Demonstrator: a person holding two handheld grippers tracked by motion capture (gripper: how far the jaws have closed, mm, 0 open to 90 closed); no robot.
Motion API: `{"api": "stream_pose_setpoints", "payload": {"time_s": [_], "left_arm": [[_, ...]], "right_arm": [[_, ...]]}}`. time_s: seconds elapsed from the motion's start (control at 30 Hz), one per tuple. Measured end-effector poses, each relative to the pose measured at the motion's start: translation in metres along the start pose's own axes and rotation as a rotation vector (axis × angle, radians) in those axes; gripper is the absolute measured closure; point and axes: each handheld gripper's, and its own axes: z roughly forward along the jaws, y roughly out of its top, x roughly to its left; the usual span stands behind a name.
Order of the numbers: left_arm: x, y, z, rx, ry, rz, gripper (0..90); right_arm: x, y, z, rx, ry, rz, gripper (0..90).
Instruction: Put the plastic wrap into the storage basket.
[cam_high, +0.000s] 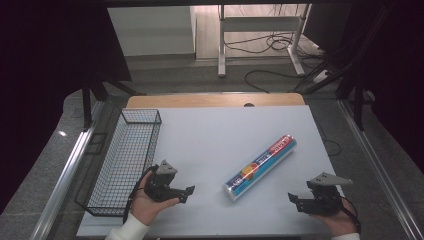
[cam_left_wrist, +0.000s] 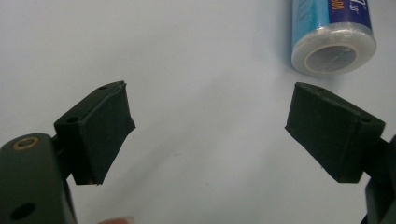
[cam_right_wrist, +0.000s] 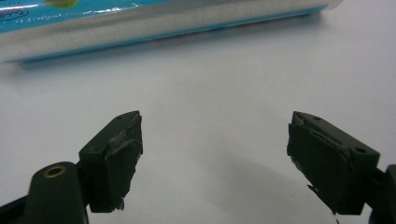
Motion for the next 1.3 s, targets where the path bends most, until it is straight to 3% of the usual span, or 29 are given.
{"api": "stream_pose_setpoints", "payload": {"time_s": [0.37, 0.53, 0.9, 1.3], "left_arm": [[0.003, -0.005, -0.006, 0.004, 0.001, -0.012, 14.2], [0.002, -0.005, -0.012, -0.019, -0.029, -0.026, 14.5], [0.003, -0.001, -0.009, -0.015, -0.02, -0.016, 15.0], [0.0, -0.002, -0.004, 0.014, -0.015, 0.009, 14.5]], "right_arm": [[0.001, 0.001, -0.001, 0.005, -0.02, -0.003, 18.9], [0.004, 0.004, -0.001, -0.01, -0.012, -0.004, 19.0], [0.01, 0.004, -0.002, -0.035, 0.027, -0.032, 19.5], [0.015, 0.003, -0.005, -0.045, 0.048, -0.032, 19.5]]}}
